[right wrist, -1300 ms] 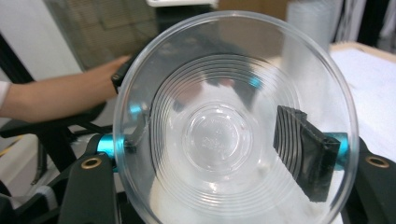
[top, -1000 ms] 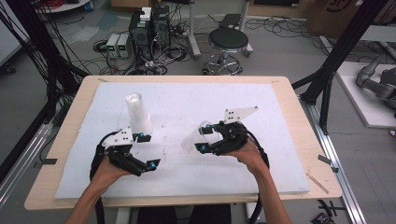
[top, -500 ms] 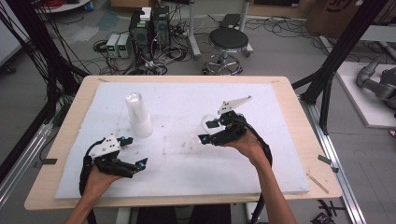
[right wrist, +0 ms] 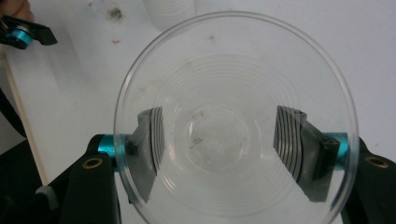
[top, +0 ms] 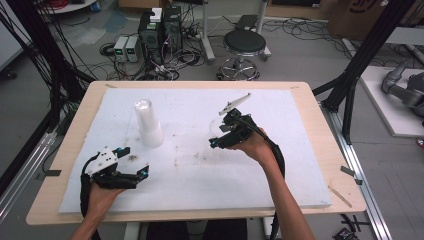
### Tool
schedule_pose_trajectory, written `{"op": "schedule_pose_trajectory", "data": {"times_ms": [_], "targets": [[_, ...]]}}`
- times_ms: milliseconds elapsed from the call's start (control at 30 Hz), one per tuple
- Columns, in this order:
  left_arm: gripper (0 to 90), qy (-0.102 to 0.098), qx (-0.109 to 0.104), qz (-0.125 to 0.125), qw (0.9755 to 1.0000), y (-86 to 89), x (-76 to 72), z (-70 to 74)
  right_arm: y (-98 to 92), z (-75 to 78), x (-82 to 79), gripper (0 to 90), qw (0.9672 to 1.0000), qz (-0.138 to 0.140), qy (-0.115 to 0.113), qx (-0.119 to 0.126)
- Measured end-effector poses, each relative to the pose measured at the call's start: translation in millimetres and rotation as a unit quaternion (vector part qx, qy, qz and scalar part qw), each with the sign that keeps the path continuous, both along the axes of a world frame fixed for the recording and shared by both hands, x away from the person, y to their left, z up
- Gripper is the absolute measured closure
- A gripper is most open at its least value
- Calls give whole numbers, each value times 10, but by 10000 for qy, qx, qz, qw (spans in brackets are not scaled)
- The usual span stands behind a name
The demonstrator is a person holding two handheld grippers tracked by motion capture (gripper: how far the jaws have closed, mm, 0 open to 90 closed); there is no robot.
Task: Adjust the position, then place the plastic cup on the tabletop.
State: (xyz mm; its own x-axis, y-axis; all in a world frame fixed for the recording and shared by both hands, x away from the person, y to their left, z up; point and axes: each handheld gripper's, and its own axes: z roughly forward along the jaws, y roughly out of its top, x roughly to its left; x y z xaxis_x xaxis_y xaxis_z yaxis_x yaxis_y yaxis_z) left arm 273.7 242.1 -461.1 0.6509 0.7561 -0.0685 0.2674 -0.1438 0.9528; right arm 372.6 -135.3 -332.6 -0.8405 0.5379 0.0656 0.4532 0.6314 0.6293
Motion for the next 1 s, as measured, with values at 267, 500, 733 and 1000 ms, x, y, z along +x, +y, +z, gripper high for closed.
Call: {"op": "schedule_pose_trajectory", "data": {"times_ms": [267,500,733,1000], "targets": [[26,0,-95,44,9999,42,1,-20,32,-19,37,337,9999,-4,-12,-130],[26,10,-96,51,9999,36,1,-36,27,-30,56,336,9998,-81,-28,-154],[26,23,-78,26,10000,36,10,-55,58,-99,94,336,9995,-130,-70,-286],[26,26,-52,7,10000,34,13,-58,166,-296,200,336,9975,-230,-56,-671]]}}
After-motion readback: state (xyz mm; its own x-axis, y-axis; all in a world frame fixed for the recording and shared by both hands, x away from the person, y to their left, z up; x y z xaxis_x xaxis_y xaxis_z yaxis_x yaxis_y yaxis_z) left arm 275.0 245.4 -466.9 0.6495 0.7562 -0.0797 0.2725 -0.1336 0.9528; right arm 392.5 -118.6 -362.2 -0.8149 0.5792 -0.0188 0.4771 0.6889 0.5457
